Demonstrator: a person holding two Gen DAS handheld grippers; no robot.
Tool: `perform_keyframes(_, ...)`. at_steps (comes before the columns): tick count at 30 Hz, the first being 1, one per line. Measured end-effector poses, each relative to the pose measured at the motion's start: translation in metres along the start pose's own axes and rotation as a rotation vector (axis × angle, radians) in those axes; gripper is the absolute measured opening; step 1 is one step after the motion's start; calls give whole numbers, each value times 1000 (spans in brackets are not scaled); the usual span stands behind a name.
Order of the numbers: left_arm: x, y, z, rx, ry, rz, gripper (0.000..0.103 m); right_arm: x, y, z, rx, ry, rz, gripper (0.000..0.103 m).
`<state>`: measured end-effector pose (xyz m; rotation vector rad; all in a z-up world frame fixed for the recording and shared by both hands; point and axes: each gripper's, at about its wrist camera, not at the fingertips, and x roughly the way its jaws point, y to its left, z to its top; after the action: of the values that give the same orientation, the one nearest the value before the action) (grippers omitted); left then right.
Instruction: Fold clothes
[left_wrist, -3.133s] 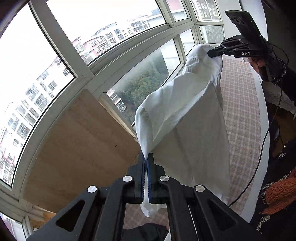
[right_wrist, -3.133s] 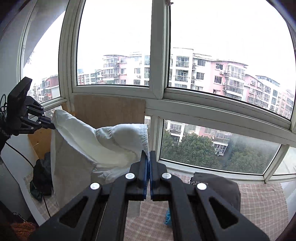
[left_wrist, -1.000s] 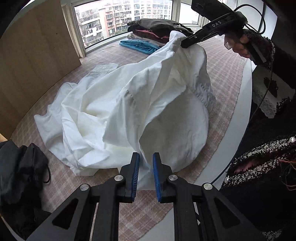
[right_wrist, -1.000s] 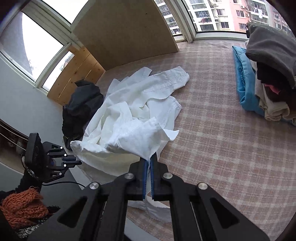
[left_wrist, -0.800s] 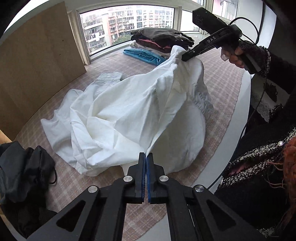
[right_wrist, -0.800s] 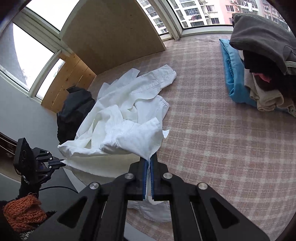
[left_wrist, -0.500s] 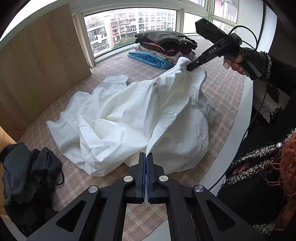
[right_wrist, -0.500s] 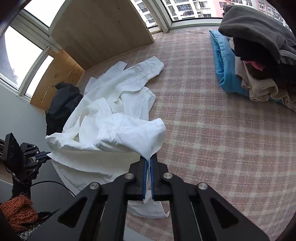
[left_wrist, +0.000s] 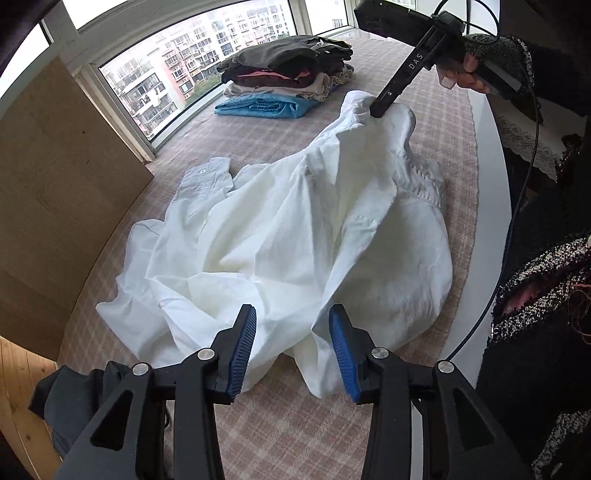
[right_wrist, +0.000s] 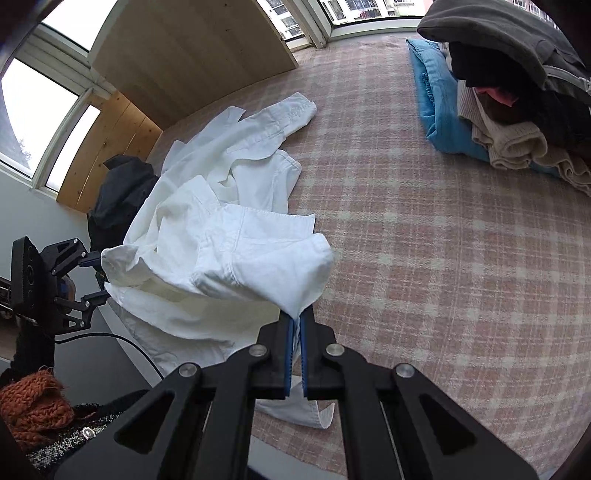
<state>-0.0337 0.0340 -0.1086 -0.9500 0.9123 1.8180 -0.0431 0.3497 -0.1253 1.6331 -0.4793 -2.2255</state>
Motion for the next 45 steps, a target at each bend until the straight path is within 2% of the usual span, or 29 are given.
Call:
perform_keyframes(5,2,3,16,44,-25,-25,40,-2,-1,-3,7,9,-6,4)
perform_keyframes(10,-11,-6,19,98,-31,-12,40,1,-5,-5,20,22,-11,4)
perform_keyframes(14,-19,-15,27,152,-54,-39,40,3,-2,-3,15,24,-4,4)
perform_keyframes(20,3,-22,39,291,23,-13,41,-1,0,-2,-11,27,3,4)
perform_keyframes(23,16,-19,41,312,51,-49,45,-2,0,-4,-20,30,6,4)
perform_keyframes(28,40,-20,31,295,140,-148,45,2,-2,-7,-17,36,12,4)
perform_keyframes(30,48,-21,25,275,177,-139,21,5,-3,-9,-16,33,12,4)
perform_keyframes(31,49,-20,21,252,181,-139,5,5,-3,-8,-16,23,13,4)
perform_keyframes(33,47,-17,17,200,180,-142,5,0,2,-3,-23,-17,5,4)
perform_keyframes(34,43,-16,17,185,172,-126,5,-8,9,3,-42,-56,-2,4)
perform_keyframes(36,23,-10,24,183,133,-41,5,-40,32,19,-102,-171,-6,3)
perform_keyframes(39,-25,12,45,176,53,159,4,-105,77,50,-204,-340,-10,3)
perform_keyframes(42,-94,38,70,169,-42,377,5,-178,132,77,-329,-495,-36,3)
perform_keyframes(43,-117,46,78,160,-74,434,5,-197,147,85,-354,-522,-30,4)
perform_keyframes(45,-158,59,90,128,-133,502,4,-224,166,98,-370,-559,-15,4)
